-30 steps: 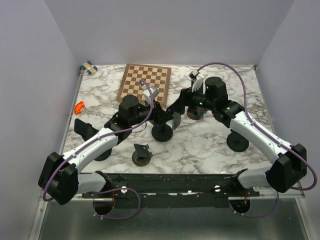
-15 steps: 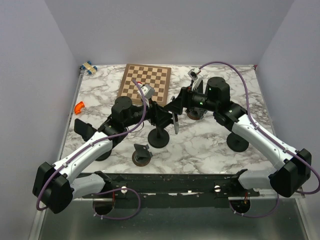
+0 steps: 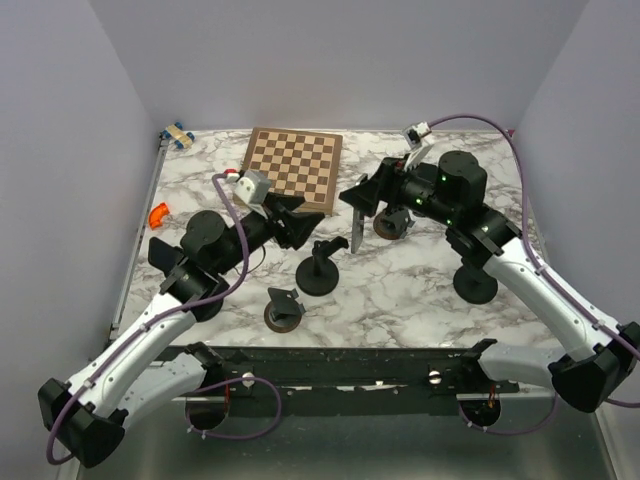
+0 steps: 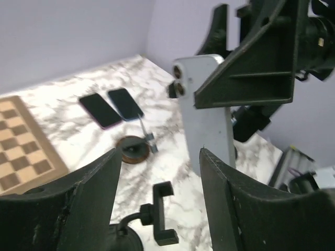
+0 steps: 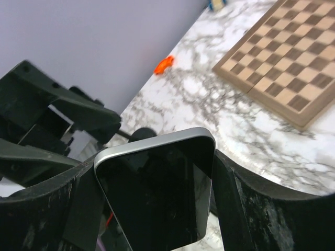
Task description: Remove the phone from the phone stand
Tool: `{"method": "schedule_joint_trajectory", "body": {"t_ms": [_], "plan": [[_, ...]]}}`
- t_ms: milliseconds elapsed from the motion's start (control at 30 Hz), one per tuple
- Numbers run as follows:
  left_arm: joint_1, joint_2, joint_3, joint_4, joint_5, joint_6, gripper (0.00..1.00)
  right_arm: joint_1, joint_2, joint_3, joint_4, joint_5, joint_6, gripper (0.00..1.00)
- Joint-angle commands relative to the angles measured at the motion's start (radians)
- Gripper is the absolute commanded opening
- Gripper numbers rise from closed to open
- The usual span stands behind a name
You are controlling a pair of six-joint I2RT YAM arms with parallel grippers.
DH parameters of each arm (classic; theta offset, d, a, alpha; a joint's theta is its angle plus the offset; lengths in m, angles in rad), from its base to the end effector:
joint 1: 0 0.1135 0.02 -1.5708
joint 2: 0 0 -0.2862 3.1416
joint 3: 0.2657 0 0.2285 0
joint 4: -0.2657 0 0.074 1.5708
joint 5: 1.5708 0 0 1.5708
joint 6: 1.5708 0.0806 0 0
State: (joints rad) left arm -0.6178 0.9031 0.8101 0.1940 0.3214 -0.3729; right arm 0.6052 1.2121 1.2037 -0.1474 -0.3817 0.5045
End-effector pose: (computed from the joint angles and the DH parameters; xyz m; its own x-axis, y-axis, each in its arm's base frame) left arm 0.1626 -0.1468 0.3927 -0.2170 -0.2698 -0.9381 0.7803 0.5294 -0.3328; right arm 0.2194 0.1883 0.4165 -0.5132 0.1904 -0.8369 -0.6654 0.5275 0.5281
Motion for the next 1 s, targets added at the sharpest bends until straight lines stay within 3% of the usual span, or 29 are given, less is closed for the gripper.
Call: {"method": "schedule_joint_trajectory", "body": {"t_ms": [0, 200, 367, 433, 667, 967], "plan": [[-0.005, -0.103, -0.017, -0.079, -0.273, 0.104, 0.70, 0.005, -0.056, 0.068, -0.048, 0.281, 0.012, 0.01], [-0.005, -0.166, -0.032, -0.085, -0.385, 0.128, 0.75, 0.002, 0.042, 0.206, -0.217, 0.762, -0.086, 0.01], [-0.005, -0.155, -0.013, -0.103, -0.368, 0.126, 0.75, -0.054, 0.287, 0.401, -0.375, 1.115, -0.210, 0.01], [-0.005, -0.153, -0.011, -0.103, -0.365, 0.124, 0.75, -0.115, 0.372, 0.448, -0.413, 1.133, -0.230, 0.01], [-0.003, -0.153, -0.007, -0.098, -0.344, 0.135, 0.76, -0.337, 0.610, 0.545, -0.500, 0.986, -0.159, 0.01], [-0.003, -0.148, -0.002, -0.096, -0.322, 0.121, 0.76, -0.408, 0.911, 0.809, -0.659, 1.023, -0.148, 0.01]]}}
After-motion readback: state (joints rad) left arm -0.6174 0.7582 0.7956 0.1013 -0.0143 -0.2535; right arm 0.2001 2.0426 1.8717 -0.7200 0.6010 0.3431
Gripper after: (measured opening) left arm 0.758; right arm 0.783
